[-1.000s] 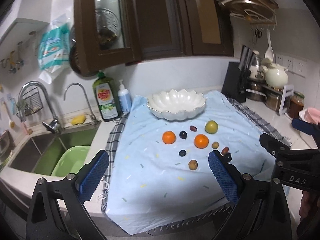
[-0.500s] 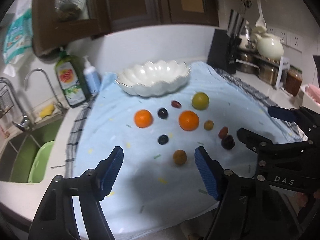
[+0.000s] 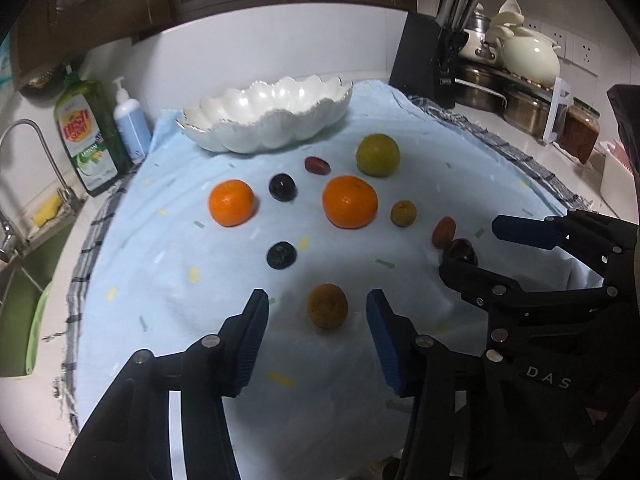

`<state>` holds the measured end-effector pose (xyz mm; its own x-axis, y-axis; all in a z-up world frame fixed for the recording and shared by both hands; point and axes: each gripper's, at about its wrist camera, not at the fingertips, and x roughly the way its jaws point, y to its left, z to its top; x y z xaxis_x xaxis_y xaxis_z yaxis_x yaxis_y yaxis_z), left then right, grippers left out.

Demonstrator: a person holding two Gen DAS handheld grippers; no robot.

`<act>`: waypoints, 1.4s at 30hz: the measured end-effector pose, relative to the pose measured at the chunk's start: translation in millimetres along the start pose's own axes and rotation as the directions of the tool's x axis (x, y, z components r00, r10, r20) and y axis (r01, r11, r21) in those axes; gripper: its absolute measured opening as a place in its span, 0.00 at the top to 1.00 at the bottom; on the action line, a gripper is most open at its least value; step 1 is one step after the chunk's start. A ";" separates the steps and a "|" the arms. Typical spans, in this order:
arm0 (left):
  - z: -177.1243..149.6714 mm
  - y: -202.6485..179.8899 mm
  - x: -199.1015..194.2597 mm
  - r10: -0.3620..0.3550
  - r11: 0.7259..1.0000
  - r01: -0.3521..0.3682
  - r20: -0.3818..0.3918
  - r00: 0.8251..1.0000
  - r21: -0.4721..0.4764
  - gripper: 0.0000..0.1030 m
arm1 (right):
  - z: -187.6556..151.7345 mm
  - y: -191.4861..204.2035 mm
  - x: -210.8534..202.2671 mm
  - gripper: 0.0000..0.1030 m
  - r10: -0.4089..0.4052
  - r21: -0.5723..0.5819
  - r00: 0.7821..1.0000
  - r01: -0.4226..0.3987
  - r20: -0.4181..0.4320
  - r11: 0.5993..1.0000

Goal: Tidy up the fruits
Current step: 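Grasp a small brown round fruit with the left tool while the right tool grasps a dark grape, then lift both held fruits and carry them over the white scalloped bowl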

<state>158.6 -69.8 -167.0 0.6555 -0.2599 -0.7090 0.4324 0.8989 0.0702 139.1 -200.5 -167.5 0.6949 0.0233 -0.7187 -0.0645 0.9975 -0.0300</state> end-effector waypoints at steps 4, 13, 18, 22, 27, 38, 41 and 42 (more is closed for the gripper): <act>-1.6 -0.2 12.6 -0.014 1.000 0.013 -0.029 0.999 -0.013 0.58 | -1.2 -1.7 7.8 0.45 0.020 0.015 1.000 -0.020 -0.007 1.000; -3.8 1.7 27.5 -0.041 0.998 0.038 -0.067 0.997 -0.047 0.75 | -2.9 -2.8 19.9 0.62 0.046 0.022 0.998 -0.045 -0.031 0.999; -3.9 1.2 26.6 -0.040 0.998 0.036 -0.063 0.997 -0.055 0.76 | -3.9 -5.8 20.8 0.70 0.038 0.027 0.999 -0.037 -0.031 0.999; -2.9 2.4 23.4 -0.039 0.998 0.036 -0.053 0.998 -0.060 0.76 | -3.5 -5.1 19.5 0.70 0.045 0.032 0.999 -0.044 -0.031 0.999; 0.2 5.4 15.0 -0.035 0.997 0.032 -0.035 0.999 -0.068 0.76 | -0.9 -2.2 13.3 0.70 0.049 0.024 0.999 -0.049 -0.017 0.999; 21.5 16.5 -20.4 -0.005 0.997 0.009 0.053 0.999 -0.076 0.76 | 21.9 3.8 -15.8 0.70 0.057 0.009 0.997 -0.058 0.060 0.998; 31.6 20.1 -30.7 0.008 0.997 -0.002 0.081 0.997 -0.072 0.76 | 34.1 3.8 -24.0 0.70 0.056 0.005 0.994 -0.057 0.089 0.998; 35.5 21.5 -33.5 0.015 0.998 -0.009 0.089 0.996 -0.069 0.76 | 38.5 3.5 -27.0 0.70 0.056 0.003 0.993 -0.057 0.101 0.998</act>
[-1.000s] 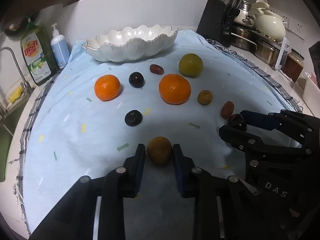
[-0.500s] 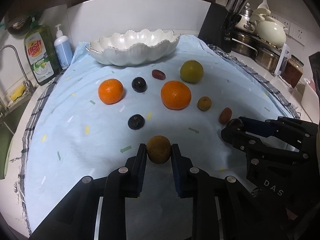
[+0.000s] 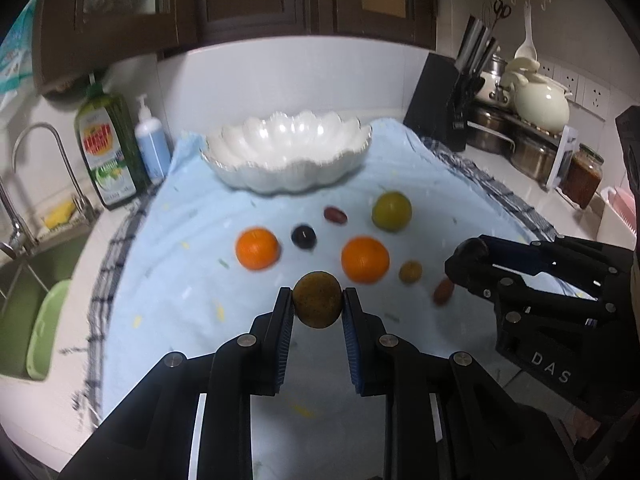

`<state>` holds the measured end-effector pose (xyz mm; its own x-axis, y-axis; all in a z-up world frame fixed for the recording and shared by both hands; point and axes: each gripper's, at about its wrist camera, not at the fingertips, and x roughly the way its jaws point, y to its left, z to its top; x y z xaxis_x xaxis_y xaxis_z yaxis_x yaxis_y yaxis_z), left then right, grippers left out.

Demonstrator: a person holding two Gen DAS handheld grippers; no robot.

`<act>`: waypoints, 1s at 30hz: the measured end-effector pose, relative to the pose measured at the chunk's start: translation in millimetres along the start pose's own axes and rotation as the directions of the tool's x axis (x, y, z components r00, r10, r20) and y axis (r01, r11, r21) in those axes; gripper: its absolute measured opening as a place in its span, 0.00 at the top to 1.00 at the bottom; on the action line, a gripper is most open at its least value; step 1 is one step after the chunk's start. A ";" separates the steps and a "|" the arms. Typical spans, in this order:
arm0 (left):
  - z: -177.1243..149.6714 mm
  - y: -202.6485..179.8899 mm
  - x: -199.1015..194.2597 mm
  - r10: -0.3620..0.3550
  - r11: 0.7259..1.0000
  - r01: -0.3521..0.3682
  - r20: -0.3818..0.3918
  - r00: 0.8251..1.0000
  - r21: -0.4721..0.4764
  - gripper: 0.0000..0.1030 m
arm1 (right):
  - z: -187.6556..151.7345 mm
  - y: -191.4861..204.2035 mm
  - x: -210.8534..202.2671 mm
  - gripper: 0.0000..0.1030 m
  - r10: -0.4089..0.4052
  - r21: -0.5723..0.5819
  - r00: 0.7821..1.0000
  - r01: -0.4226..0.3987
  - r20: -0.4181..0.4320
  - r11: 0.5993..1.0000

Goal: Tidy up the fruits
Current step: 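Lift both held fruits and carry them over the white scalloped bowl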

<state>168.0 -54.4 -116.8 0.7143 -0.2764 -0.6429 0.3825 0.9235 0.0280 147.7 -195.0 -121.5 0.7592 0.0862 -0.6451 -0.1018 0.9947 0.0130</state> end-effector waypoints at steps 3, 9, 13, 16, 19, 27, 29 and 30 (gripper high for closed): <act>12.7 2.1 -7.0 0.014 1.000 -0.014 0.032 0.999 0.007 0.76 | 12.5 -0.4 -6.3 0.70 -0.005 -0.009 0.999 0.005 0.032 1.000; 44.3 6.7 -12.5 0.025 0.999 -0.027 0.084 0.996 0.019 0.76 | 42.4 -1.3 -14.7 0.70 -0.014 -0.035 0.995 0.017 0.099 0.999; 71.5 10.1 -11.0 0.024 0.999 -0.028 0.123 0.992 0.032 0.76 | 69.5 -5.3 -14.0 0.70 -0.007 -0.053 0.991 0.014 0.137 0.998; 90.7 13.9 -7.5 0.027 0.999 -0.032 0.145 0.989 0.033 0.76 | 90.8 -10.7 -7.1 0.70 0.026 -0.053 0.989 -0.019 0.146 0.998; 111.5 17.9 0.1 0.036 0.999 -0.041 0.159 0.987 0.032 0.76 | 114.6 -16.2 2.8 0.70 0.028 -0.076 0.985 -0.015 0.169 0.997; 165.8 34.3 40.3 0.048 0.998 -0.051 0.136 0.990 0.025 0.76 | 172.7 -26.2 41.1 0.70 0.071 -0.117 0.983 -0.051 0.168 0.992; 176.3 38.8 51.9 0.048 0.999 -0.051 0.122 0.991 0.019 0.76 | 187.0 -29.8 56.4 0.70 0.088 -0.114 0.986 -0.071 0.145 0.991; 182.1 41.1 58.5 0.048 0.999 -0.050 0.113 0.992 0.015 0.76 | 193.7 -30.9 64.8 0.70 0.098 -0.120 0.986 -0.083 0.132 0.989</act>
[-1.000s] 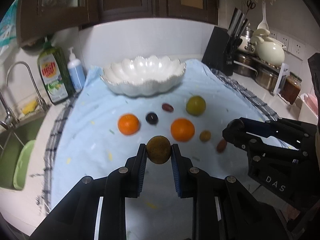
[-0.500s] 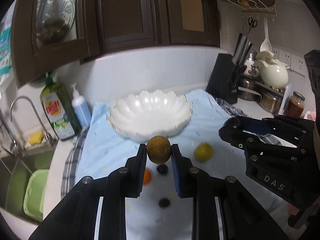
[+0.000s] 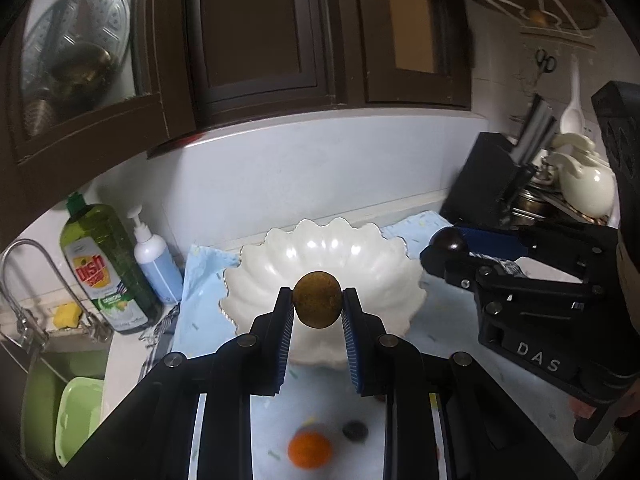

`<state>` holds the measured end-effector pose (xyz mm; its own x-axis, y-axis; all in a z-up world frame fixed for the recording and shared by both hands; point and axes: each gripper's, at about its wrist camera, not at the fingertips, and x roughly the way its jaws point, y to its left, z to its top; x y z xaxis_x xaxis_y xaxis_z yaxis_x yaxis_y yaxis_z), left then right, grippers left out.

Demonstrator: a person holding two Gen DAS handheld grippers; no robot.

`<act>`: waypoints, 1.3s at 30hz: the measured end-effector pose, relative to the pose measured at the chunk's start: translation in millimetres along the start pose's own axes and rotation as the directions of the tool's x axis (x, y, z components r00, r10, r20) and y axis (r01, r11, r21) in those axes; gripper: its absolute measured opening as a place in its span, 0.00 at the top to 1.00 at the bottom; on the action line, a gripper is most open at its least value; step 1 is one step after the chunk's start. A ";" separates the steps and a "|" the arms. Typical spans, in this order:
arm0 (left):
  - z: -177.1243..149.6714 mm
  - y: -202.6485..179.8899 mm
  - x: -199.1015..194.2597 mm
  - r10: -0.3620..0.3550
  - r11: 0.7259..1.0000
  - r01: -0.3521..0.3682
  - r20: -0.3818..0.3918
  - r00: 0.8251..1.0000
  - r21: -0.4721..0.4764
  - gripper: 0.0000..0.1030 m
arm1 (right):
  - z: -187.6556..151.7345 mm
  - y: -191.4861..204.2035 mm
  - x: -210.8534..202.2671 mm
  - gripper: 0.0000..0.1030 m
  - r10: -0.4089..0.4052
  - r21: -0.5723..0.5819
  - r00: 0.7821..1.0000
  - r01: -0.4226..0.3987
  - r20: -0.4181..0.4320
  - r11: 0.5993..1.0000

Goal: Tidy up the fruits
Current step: 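Lift both held fruits and carry them over the white scalloped bowl, then open the left tool over the bowl while the right tool opens too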

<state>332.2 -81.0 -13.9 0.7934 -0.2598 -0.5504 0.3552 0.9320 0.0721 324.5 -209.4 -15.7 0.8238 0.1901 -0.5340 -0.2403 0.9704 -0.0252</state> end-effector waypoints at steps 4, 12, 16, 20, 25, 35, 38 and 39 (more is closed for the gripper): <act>15.4 9.1 34.8 -0.002 1.000 0.001 -0.055 0.998 -0.019 0.76 | 13.7 -11.9 32.5 0.70 0.009 -0.011 0.999 -0.009 -0.046 1.000; 31.0 24.9 104.0 -0.008 0.998 -0.003 -0.187 0.982 -0.057 0.76 | 30.3 -35.4 99.3 0.70 0.028 -0.026 0.990 -0.032 -0.138 0.999; 33.6 32.5 137.0 -0.010 0.998 -0.007 -0.256 0.967 -0.067 0.76 | 31.6 -47.0 132.9 0.70 0.037 -0.010 0.978 -0.040 -0.205 0.999; 35.6 39.5 165.0 -0.018 0.997 -0.005 -0.307 0.952 -0.074 0.76 | 28.4 -54.1 161.2 0.70 0.039 0.010 0.961 -0.038 -0.273 0.999; 34.8 48.4 196.9 -0.050 0.994 0.011 -0.377 0.925 -0.105 0.76 | 22.5 -57.8 191.4 0.70 0.032 0.018 0.939 -0.028 -0.343 0.999; 30.1 53.3 228.9 -0.060 0.995 0.016 -0.450 0.891 -0.101 0.59 | 13.3 -63.1 220.0 0.69 0.014 0.032 0.912 -0.001 -0.410 0.999; 31.5 55.9 227.8 -0.050 0.995 0.004 -0.444 0.895 -0.103 0.51 | 13.3 -64.6 221.7 0.55 0.001 0.040 0.908 0.018 -0.418 0.999; 32.4 57.3 225.9 -0.042 0.994 -0.005 -0.442 0.896 -0.106 0.46 | 13.6 -65.2 220.5 0.53 -0.009 0.038 0.909 0.027 -0.417 0.999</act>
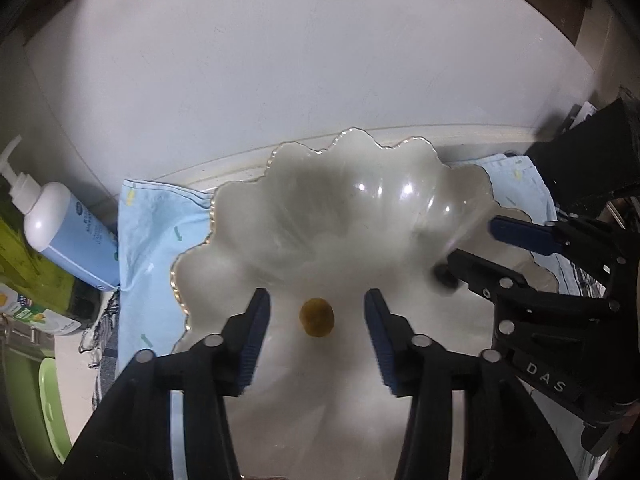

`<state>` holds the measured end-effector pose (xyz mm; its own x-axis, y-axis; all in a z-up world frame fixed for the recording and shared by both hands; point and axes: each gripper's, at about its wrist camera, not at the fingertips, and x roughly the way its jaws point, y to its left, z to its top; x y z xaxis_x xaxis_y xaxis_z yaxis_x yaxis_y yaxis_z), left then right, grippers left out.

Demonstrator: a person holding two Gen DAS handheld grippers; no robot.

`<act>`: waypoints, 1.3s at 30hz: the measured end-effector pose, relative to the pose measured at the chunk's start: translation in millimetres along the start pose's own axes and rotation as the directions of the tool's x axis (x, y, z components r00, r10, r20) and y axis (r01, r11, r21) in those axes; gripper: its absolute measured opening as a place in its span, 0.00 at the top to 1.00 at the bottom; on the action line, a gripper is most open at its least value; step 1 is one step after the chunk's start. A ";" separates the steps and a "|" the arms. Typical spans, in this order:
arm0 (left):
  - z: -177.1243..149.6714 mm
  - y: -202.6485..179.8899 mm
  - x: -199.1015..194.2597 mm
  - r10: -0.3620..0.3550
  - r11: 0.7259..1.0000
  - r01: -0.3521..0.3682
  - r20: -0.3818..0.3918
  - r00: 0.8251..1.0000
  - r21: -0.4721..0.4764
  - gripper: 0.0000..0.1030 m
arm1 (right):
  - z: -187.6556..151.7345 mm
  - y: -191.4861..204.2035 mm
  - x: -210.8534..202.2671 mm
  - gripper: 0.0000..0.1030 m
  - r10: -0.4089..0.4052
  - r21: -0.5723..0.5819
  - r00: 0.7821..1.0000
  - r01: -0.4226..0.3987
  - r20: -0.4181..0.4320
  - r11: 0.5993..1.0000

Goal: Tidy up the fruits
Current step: 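Open the left tool over the bowl while the right tool opens too, then withdraw both tools from the bowl back toward the remaining fruits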

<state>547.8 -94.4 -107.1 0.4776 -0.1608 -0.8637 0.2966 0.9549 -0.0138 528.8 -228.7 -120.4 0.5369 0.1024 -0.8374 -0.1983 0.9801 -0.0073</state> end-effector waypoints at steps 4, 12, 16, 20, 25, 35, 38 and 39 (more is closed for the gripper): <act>-0.9 6.3 -11.9 0.021 1.000 -0.020 0.027 0.999 -0.021 0.38 | -0.6 0.3 -9.2 0.46 -0.032 0.007 0.999 0.032 0.013 0.999; -9.4 14.7 -48.5 0.048 0.997 -0.042 0.109 0.993 -0.058 0.25 | -6.3 5.1 -46.4 0.35 -0.084 0.008 0.992 0.084 0.092 0.996; -18.7 15.6 -72.5 0.063 0.996 -0.053 0.159 0.985 -0.068 0.20 | -12.7 10.6 -70.7 0.35 -0.093 0.012 0.985 0.093 0.144 0.996; -32.8 12.9 -101.0 0.082 0.996 -0.072 0.222 0.972 -0.054 0.18 | -23.4 18.6 -96.6 0.35 -0.080 0.015 0.978 0.078 0.191 0.997; -49.5 7.6 -134.5 0.073 0.997 -0.066 0.281 0.957 -0.036 0.17 | -38.0 30.1 -130.9 0.35 -0.074 0.010 0.963 0.074 0.260 0.997; -89.4 2.2 -194.9 0.083 0.997 -0.074 0.392 0.916 -0.038 0.16 | -73.4 49.8 -196.3 0.35 -0.108 0.005 0.914 0.115 0.392 0.993; -104.9 -2.0 -208.6 0.082 0.997 -0.078 0.419 0.904 -0.027 0.15 | -88.1 54.3 -212.6 0.35 -0.118 0.008 0.899 0.127 0.422 0.992; -109.8 -4.2 -212.0 0.083 0.996 -0.081 0.426 0.901 -0.022 0.15 | -92.4 55.6 -216.5 0.35 -0.119 0.007 0.896 0.128 0.428 0.992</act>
<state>354.5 -37.0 20.8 0.8071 -0.1722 -0.5648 0.2386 0.9701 0.0451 325.7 -212.0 10.0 0.8558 0.0482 -0.5150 -0.1220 0.9864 -0.1104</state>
